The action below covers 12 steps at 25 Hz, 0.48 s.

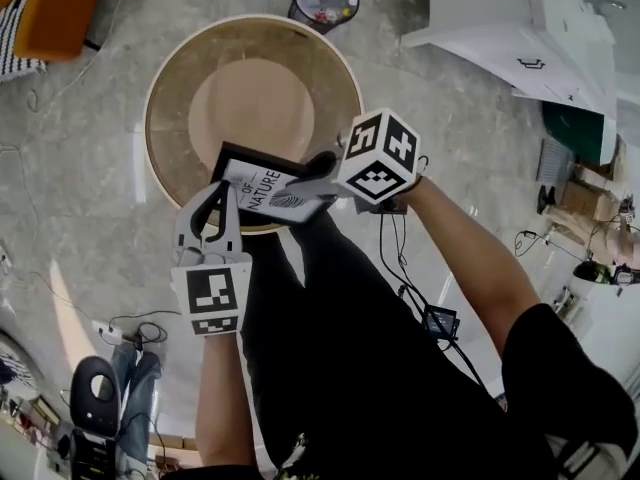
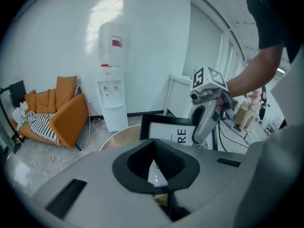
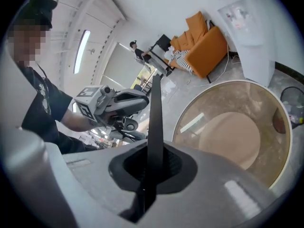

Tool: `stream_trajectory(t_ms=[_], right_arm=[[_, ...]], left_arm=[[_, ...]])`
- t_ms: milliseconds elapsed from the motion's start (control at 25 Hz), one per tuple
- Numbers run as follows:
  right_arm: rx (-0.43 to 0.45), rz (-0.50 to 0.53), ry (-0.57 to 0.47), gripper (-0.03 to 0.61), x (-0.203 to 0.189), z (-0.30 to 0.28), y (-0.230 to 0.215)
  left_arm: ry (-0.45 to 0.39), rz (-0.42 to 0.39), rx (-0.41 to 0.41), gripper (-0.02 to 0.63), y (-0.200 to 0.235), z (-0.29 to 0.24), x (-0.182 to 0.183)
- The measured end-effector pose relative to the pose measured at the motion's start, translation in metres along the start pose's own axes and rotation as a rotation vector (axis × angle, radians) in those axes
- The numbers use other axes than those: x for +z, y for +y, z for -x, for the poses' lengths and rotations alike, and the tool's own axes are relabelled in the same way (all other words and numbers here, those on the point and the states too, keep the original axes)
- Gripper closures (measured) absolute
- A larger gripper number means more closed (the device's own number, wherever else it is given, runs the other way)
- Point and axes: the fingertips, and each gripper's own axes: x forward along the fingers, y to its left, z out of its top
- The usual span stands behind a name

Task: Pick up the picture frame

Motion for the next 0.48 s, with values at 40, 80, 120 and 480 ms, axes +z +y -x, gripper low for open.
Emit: stream_trajectory(t_ms=[40,80,120,480], right_arm=[[-0.011,-0.007,-0.036,0.572,0.004,0.005,0.009],[-0.023,-0.011,-0.071,0.572,0.008,0.010,0.019],[-0.033,-0.016,-0.105,0.572,0.012,0.015,0.029],[-0.099,-0.023,-0.327,0.572,0.046,0.067,0.080]], left_arm=[[-0.011,0.004,0.004,0.598,0.002,0.007,0.008],[-0.023,0.000,0.008,0.598,0.003,0.014,0.016],[-0.036,-0.006,0.012,0.598,0.003,0.021,0.024],[-0.104,0.041,0.009,0.598,-0.010,0.066,0.076]])
